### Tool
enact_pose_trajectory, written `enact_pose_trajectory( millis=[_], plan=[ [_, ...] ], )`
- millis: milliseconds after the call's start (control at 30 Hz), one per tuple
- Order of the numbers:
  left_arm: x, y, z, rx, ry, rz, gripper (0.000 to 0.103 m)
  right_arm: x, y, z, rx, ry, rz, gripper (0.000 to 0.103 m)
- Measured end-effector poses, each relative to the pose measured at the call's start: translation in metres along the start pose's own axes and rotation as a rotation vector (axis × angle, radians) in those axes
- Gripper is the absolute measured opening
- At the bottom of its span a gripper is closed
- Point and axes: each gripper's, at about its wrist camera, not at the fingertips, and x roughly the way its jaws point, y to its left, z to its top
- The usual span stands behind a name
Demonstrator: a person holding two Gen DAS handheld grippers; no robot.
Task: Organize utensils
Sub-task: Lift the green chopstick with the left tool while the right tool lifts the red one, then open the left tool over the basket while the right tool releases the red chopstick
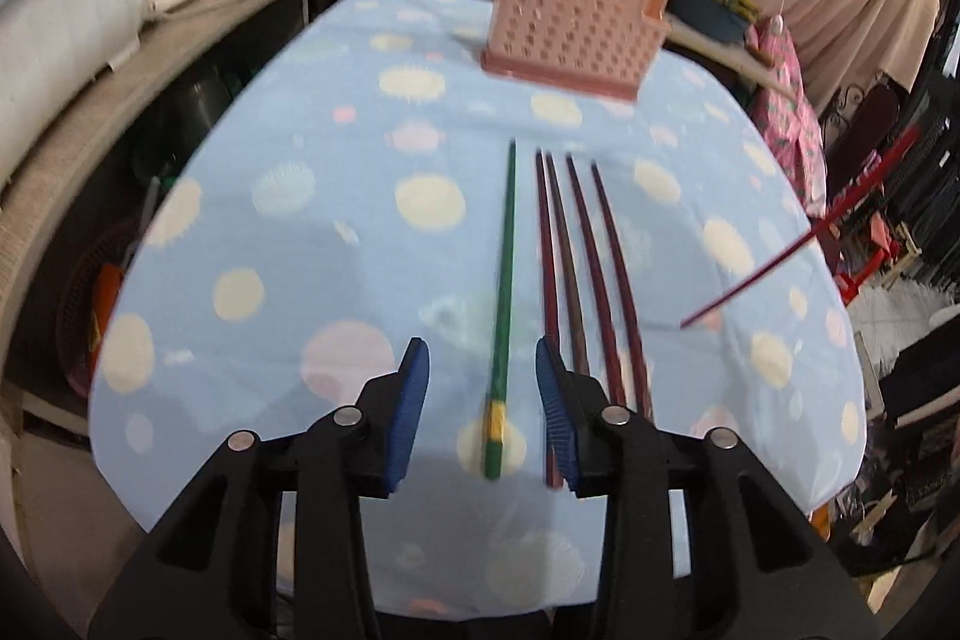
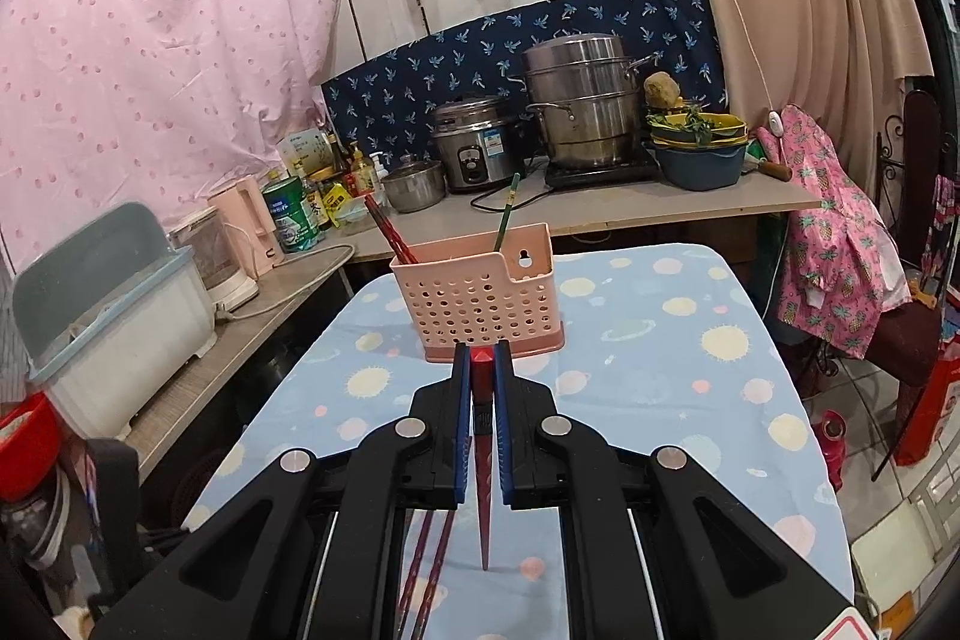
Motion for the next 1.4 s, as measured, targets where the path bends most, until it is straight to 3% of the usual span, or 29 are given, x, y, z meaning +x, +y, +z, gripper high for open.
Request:
enact_pose_trajectory(
  millis=[367,533,600,767,1000,1167,1400],
  plan=[
    [0.037,-0.008,-0.027,0.02,0.091,0.011,0.031,-0.003,-0.001,-0.003,0.015,0.003,-0.002,0.008],
    [0.04,-0.009,-0.03,0.033,0.089,0.028,0.019,-0.003,-0.002,-0.005,0.016,0.011,0.001,0.008],
    [0.041,-0.009,-0.03,0.033,0.097,0.018,0.007,-0.003,-0.002,-0.006,0.017,0.011,0.002,0.008],
    [0.035,-0.01,-0.027,0.033,0.087,0.005,0.007,-0.003,-0.002,-0.006,0.015,0.011,0.001,0.008],
    [-0.01,-0.004,0.007,0.009,-0.033,-0.011,0.007,-0.002,-0.001,-0.002,0.006,0.003,-0.003,0.008],
    [-0.049,-0.002,0.051,0.008,-0.16,-0.009,0.007,0.003,-0.002,0.008,0.005,-0.003,0.008,0.008],
    [-0.07,-0.004,0.109,0.013,-0.252,-0.022,0.007,0.015,-0.004,0.029,-0.005,-0.012,0.017,0.008]
  ],
)
